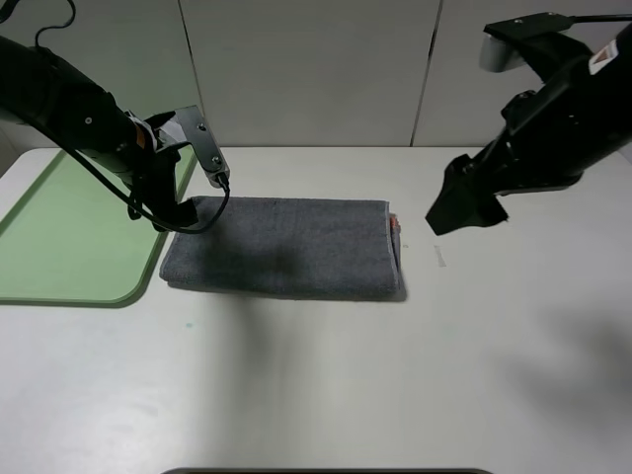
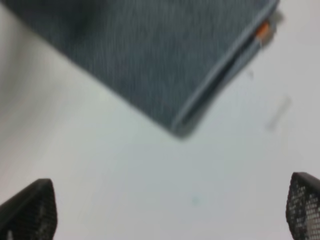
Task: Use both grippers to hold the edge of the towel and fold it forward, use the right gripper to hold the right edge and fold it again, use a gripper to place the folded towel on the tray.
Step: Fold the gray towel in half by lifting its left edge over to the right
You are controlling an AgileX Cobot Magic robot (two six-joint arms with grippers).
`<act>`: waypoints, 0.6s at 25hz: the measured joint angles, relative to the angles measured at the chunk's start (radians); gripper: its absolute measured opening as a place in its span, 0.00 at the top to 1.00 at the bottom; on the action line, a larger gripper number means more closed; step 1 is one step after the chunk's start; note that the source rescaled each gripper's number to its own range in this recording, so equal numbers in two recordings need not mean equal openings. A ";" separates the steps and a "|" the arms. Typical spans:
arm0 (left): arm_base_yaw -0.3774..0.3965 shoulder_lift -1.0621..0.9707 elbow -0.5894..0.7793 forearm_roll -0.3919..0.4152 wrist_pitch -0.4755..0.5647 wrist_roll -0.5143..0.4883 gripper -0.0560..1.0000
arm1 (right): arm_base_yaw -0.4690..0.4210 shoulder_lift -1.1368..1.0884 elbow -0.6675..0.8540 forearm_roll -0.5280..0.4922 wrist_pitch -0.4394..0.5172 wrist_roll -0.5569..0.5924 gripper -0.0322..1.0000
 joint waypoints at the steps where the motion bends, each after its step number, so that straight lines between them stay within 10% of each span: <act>1: 0.000 0.000 0.000 0.000 -0.002 0.000 0.00 | 0.000 -0.022 0.000 -0.018 0.034 0.001 0.00; 15: 0.000 -0.050 0.000 0.000 -0.018 0.000 0.00 | 0.000 -0.463 0.287 -0.064 0.201 0.044 0.00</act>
